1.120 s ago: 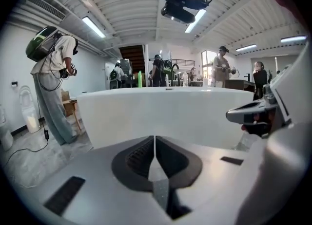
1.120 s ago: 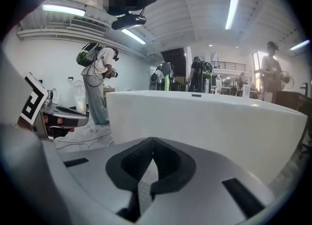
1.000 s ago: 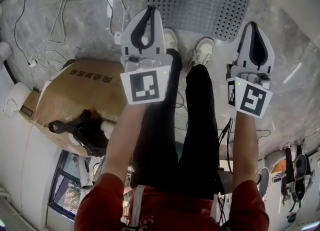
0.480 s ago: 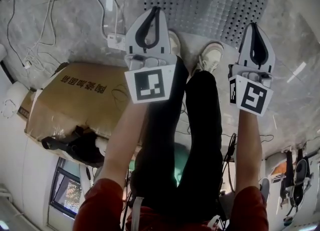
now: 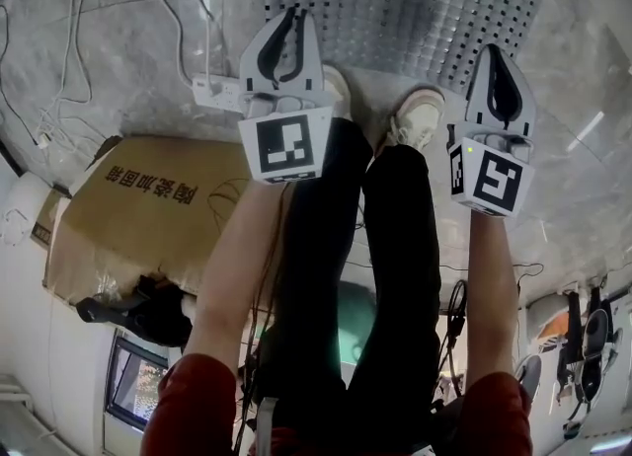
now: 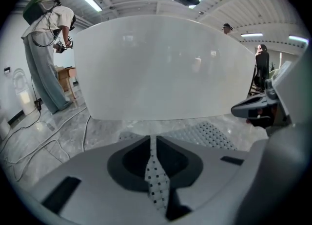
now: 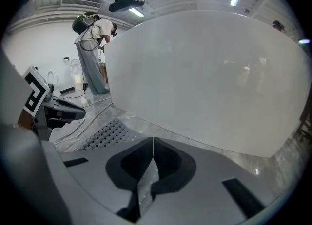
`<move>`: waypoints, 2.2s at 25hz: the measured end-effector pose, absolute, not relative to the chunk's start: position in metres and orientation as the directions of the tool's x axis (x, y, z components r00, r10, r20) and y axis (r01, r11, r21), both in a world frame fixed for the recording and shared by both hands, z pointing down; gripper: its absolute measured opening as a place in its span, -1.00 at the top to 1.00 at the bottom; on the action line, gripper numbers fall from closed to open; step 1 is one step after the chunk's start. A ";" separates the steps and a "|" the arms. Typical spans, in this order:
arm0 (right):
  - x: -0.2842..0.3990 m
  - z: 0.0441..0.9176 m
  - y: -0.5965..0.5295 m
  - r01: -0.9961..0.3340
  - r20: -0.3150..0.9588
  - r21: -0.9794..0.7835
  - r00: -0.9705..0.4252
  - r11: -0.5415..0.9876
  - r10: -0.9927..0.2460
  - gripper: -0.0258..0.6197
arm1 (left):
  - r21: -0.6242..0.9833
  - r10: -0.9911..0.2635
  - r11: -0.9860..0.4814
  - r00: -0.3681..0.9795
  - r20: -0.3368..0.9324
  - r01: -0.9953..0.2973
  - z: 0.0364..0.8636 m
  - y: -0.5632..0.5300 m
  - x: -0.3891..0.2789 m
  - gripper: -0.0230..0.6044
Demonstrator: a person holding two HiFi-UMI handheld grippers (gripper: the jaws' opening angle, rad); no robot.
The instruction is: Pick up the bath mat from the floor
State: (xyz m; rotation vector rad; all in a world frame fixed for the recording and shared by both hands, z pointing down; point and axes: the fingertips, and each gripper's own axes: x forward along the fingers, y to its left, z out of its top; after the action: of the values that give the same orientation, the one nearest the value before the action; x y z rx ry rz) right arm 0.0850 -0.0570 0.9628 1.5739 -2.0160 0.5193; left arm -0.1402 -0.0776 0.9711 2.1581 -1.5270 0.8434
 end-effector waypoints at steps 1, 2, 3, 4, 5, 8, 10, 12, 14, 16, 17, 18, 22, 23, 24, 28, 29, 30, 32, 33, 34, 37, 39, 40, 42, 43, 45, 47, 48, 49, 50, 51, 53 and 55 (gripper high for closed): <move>0.088 0.972 -0.055 -0.972 0.628 0.017 -0.174 0.236 -0.758 0.88 | -0.054 -0.709 -0.357 0.233 0.665 -0.932 0.981 -0.076 -0.143 0.87; 0.091 0.981 -0.053 -0.975 0.643 0.013 -0.163 0.223 -0.748 0.88 | -0.061 -0.699 -0.359 0.225 0.679 -0.931 0.991 -0.074 -0.147 0.87; 0.095 0.991 -0.051 -0.978 0.659 0.009 -0.153 0.211 -0.736 0.88 | -0.062 -0.688 -0.351 0.213 0.694 -0.934 1.001 -0.072 -0.151 0.87; 0.099 1.002 -0.050 -0.980 0.677 0.003 -0.146 0.201 -0.722 0.88 | -0.060 -0.676 -0.338 0.198 0.710 -0.939 1.011 -0.071 -0.155 0.87; 0.102 1.012 -0.048 -0.981 0.695 -0.003 -0.141 0.194 -0.705 0.88 | -0.060 -0.663 -0.324 0.182 0.726 -0.944 1.021 -0.070 -0.160 0.86; 0.112 1.045 -0.044 -0.984 0.746 -0.020 -0.132 0.176 -0.653 0.65 | -0.061 -0.623 -0.289 0.139 0.770 -0.955 1.049 -0.066 -0.172 0.77; 0.118 1.063 -0.039 -0.986 0.775 -0.018 -0.120 0.169 -0.621 0.52 | -0.070 -0.600 -0.272 0.112 0.792 -0.960 1.064 -0.064 -0.181 0.54; 0.125 1.081 -0.036 -0.987 0.803 -0.015 -0.105 0.157 -0.587 0.37 | -0.086 -0.582 -0.264 0.088 0.809 -0.961 1.077 -0.062 -0.189 0.42; 0.133 1.099 -0.032 -0.990 0.830 -0.012 -0.087 0.139 -0.551 0.21 | -0.089 -0.557 -0.259 0.074 0.827 -0.962 1.091 -0.061 -0.195 0.29; 0.142 1.116 -0.027 -0.994 0.859 -0.001 -0.059 0.113 -0.508 -0.07 | -0.073 -0.520 -0.256 0.073 0.851 -0.964 1.107 -0.056 -0.199 0.10; 0.148 1.125 -0.023 -0.995 0.874 0.006 -0.043 0.098 -0.484 -0.20 | -0.063 -0.497 -0.256 0.076 0.865 -0.965 1.115 -0.053 -0.201 0.00; 0.153 1.133 -0.020 -0.996 0.887 0.013 -0.027 0.085 -0.460 -0.28 | -0.053 -0.474 -0.258 0.078 0.877 -0.965 1.123 -0.050 -0.202 -0.09; 0.171 1.162 -0.008 -0.999 0.928 0.015 -0.001 0.039 -0.372 -0.45 | -0.048 -0.421 -0.253 0.065 0.905 -0.966 1.148 -0.045 -0.210 -0.27; 0.175 1.168 -0.006 -1.000 0.935 0.010 -0.001 0.029 -0.353 -0.47 | -0.055 -0.415 -0.247 0.054 0.908 -0.967 1.153 -0.044 -0.213 -0.29; 0.178 1.175 -0.003 -1.000 0.942 0.008 -0.002 0.026 -0.335 -0.49 | -0.064 -0.406 -0.243 0.041 0.913 -0.968 1.158 -0.043 -0.216 -0.31; 0.186 1.199 0.002 -0.999 0.961 0.001 -0.010 0.039 -0.277 -0.52 | -0.068 -0.347 -0.239 0.020 0.938 -0.969 1.180 -0.036 -0.221 -0.36; 0.187 1.201 0.002 -0.999 0.963 -0.010 -0.019 0.035 -0.269 -0.52 | -0.064 -0.340 -0.238 0.022 0.940 -0.969 1.184 -0.035 -0.222 -0.37; 0.187 1.203 0.002 -0.999 0.964 -0.026 -0.032 0.029 -0.264 -0.52 | -0.061 -0.339 -0.238 0.024 0.940 -0.969 1.186 -0.035 -0.222 -0.37; 0.186 1.205 0.004 -0.998 0.962 -0.061 -0.062 0.012 -0.267 -0.51 | -0.055 -0.341 -0.241 0.032 0.940 -0.969 1.188 -0.034 -0.224 -0.37; 0.185 1.205 0.005 -0.997 0.959 -0.071 -0.071 0.007 -0.274 -0.51 | -0.051 -0.341 -0.242 0.036 0.939 -0.969 1.188 -0.034 -0.225 -0.37; 0.184 1.204 0.007 -0.997 0.957 -0.073 -0.071 0.005 -0.280 -0.51 | -0.048 -0.341 -0.244 0.040 0.939 -0.969 1.188 -0.033 -0.226 -0.37; 0.184 1.203 0.006 -0.998 0.954 -0.061 -0.059 0.000 -0.292 -0.51 | -0.049 -0.341 -0.243 0.038 0.939 -0.969 1.188 -0.033 -0.226 -0.37; 0.185 1.204 0.002 -0.998 0.954 -0.058 -0.055 -0.003 -0.295 -0.51 | -0.046 -0.339 -0.239 0.039 0.940 -0.970 1.190 -0.034 -0.224 -0.36; 0.185 1.205 0.001 -0.998 0.954 -0.057 -0.053 -0.004 -0.296 -0.49 | -0.040 -0.336 -0.238 0.044 0.941 -0.970 1.191 -0.034 -0.222 -0.29; 0.186 1.205 0.001 -0.998 0.953 -0.055 -0.050 -0.008 -0.298 -0.45 | -0.028 -0.326 -0.237 0.053 0.944 -0.971 1.190 -0.033 -0.216 -0.14; 0.185 1.205 0.002 -0.998 0.954 -0.054 -0.049 -0.011 -0.294 -0.43 | -0.026 -0.318 -0.236 0.052 0.947 -0.971 1.190 -0.031 -0.215 -0.10; 0.183 1.204 0.005 -0.998 0.957 -0.054 -0.048 -0.014 -0.286 -0.38 | -0.017 -0.304 -0.233 0.056 0.951 -0.972 1.188 -0.027 -0.212 0.01; 0.175 1.202 0.006 -0.998 0.956 -0.057 -0.053 -0.007 -0.288 -0.13 | -0.008 -0.293 -0.226 0.061 0.954 -0.974 1.186 -0.026 -0.206 0.11; 0.171 1.200 0.005 -0.999 0.955 -0.054 -0.050 -0.005 -0.292 -0.01 | -0.006 -0.291 -0.223 0.060 0.955 -0.975 1.184 -0.026 -0.204 0.16; 0.165 1.200 0.004 -0.999 0.955 -0.049 -0.046 -0.004 -0.293 0.05 | -0.006 -0.289 -0.219 0.059 0.956 -0.976 1.183 -0.027 -0.203 0.18; 0.161 1.199 0.003 -0.999 0.956 -0.045 -0.042 -0.006 -0.291 0.24 | -0.004 -0.287 -0.213 0.059 0.956 -0.977 1.181 -0.028 -0.202 0.20; 0.158 1.199 0.003 -0.999 0.958 -0.039 -0.033 -0.016 -0.286 0.33 | 0.000 -0.285 -0.209 0.060 0.957 -0.978 1.179 -0.029 -0.201 0.22; 0.157 1.198 0.003 -0.999 0.962 -0.029 -0.015 -0.045 -0.273 0.36 | 0.014 -0.282 -0.206 0.073 0.957 -0.979 1.176 -0.030 -0.198 0.24; 0.158 1.198 0.004 -0.999 0.966 -0.028 -0.015 -0.045 -0.259 0.39 | 0.032 -0.282 -0.210 0.092 0.955 -0.977 1.173 -0.030 -0.193 0.27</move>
State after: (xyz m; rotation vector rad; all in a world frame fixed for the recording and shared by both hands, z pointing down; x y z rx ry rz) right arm 0.1580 0.0039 1.1979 1.4275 -1.3934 1.1263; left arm -0.1932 -0.0304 1.1732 1.6110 -1.2705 1.1565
